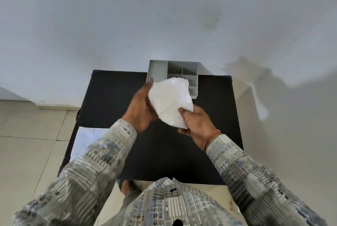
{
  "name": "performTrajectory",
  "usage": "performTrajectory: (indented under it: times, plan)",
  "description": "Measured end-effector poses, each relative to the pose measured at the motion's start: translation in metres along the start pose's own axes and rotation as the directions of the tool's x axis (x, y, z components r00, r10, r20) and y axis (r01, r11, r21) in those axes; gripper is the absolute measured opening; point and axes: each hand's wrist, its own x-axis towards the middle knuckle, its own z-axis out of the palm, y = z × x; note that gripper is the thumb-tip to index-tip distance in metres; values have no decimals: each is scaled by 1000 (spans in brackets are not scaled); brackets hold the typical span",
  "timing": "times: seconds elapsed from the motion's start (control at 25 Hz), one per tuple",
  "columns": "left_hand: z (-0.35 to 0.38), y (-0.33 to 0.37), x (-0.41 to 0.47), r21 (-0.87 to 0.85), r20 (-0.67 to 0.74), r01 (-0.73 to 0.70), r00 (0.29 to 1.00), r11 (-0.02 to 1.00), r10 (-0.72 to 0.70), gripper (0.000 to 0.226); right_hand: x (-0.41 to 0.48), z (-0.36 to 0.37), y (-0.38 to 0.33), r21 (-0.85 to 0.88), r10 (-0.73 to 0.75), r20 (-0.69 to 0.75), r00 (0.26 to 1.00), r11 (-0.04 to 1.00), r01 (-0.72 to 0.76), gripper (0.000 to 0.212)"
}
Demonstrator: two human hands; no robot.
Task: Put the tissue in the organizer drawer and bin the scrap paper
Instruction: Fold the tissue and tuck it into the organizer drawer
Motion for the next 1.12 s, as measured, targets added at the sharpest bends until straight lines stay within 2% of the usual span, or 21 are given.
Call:
performTrajectory:
  times: [0.04,0.08,0.16,0.2,0.28,0.32,0.36,0.4,0.44,0.48,0.52,0.56,0.64,0.68,0.76,0.8,0.84,0.92,1.0,1.08,1.12]
  plan:
    - [4,-15,-11,54,79,68,994,996,-72,53,-1,3,1,-57,-19,-23,1000,998,18,15]
    - [8,-28,-18,129,94,72,992,989,-85,49,0,5,2,-147,-57,-40,998,988,50,21]
    - [13,-43,-21,254,-38,16,999,967,-6,40,-2,5,4,-357,-160,-20,987,923,143,34]
    - [14,-45,-21,286,-118,0,992,958,36,35,-2,5,5,-475,-235,25,972,853,218,40]
    - [14,-45,-19,393,-196,-40,973,919,126,31,0,5,11,-740,-368,165,915,567,362,54]
    - [12,-45,-19,432,-200,-48,969,901,148,32,-1,6,13,-788,-391,205,897,478,388,60]
    - [10,-45,-19,403,-185,-50,974,914,135,35,-2,8,13,-751,-385,196,902,532,390,64]
    - [9,-45,-18,298,-158,-33,984,954,83,39,-2,9,9,-542,-315,133,940,770,335,66]
    - [8,-45,-20,144,-120,-8,992,990,26,42,-1,8,4,-141,-195,88,977,968,206,65]
    - [8,-45,-22,10,-83,20,996,1000,-19,44,2,4,1,249,-49,174,984,969,4,59]
    - [7,-44,-23,-55,-58,31,998,998,-34,46,3,0,-1,467,4,284,959,873,-142,53]
    - [4,-47,-22,-27,-47,24,999,999,-26,49,2,-3,-2,518,5,354,935,832,-201,50]
    - [6,-53,-20,194,-44,-23,999,981,32,54,5,1,6,414,-20,350,936,900,-135,44]
    - [9,-54,-21,369,-40,-59,996,927,79,52,7,6,12,314,-16,293,956,946,-80,47]
    - [13,-51,-21,690,-11,-78,993,720,118,43,10,13,22,163,5,132,991,986,-26,57]
    - [13,-47,-21,730,15,-74,996,679,92,38,10,13,24,166,6,99,995,986,-22,60]
    - [12,-38,-21,648,44,-51,999,760,30,37,10,12,25,201,1,97,995,979,-20,62]
    - [5,-19,-20,326,47,93,992,941,-114,35,10,5,26,212,-21,129,991,977,-7,69]
    - [-2,-8,-13,174,1,158,987,972,-161,31,11,4,24,127,-56,181,982,991,33,74]
    - [-1,-6,-9,92,-117,108,988,990,-97,24,11,11,22,-12,-96,219,971,995,101,74]
    - [0,-4,-6,-6,-168,77,983,997,-77,23,13,15,21,-72,-129,220,967,986,147,74]
